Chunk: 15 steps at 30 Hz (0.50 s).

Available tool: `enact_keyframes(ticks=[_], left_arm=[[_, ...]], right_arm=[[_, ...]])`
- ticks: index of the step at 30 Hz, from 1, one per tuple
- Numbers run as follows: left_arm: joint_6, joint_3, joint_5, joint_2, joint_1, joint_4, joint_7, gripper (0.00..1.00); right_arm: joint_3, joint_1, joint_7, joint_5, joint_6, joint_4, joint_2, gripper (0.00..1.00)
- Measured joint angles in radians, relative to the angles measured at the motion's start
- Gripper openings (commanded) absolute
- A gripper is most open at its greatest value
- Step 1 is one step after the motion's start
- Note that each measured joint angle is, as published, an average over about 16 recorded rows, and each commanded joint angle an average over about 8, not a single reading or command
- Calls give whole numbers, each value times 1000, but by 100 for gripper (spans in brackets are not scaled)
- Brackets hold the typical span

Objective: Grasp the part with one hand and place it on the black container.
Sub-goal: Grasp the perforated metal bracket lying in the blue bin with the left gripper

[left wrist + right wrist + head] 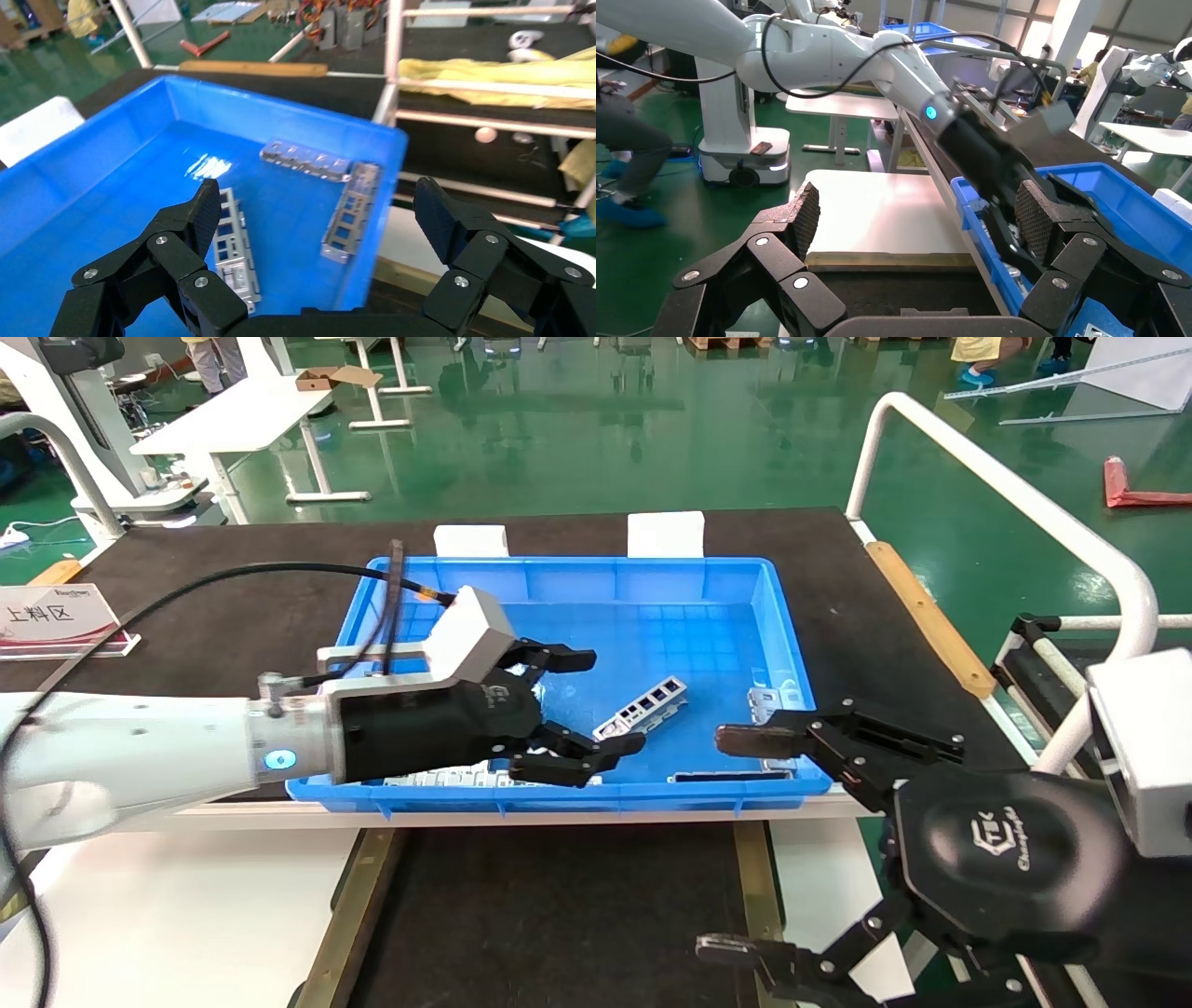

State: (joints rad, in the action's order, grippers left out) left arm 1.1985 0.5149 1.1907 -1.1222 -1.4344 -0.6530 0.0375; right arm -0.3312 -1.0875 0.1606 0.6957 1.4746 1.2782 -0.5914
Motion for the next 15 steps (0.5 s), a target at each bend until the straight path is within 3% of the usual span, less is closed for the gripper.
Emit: enact_keyframes(ticks=[15], left_arm=[[-149,20,37,-203,-111,364,-173,100]], right_arm=[[0,0,0,0,0,0,0,100]])
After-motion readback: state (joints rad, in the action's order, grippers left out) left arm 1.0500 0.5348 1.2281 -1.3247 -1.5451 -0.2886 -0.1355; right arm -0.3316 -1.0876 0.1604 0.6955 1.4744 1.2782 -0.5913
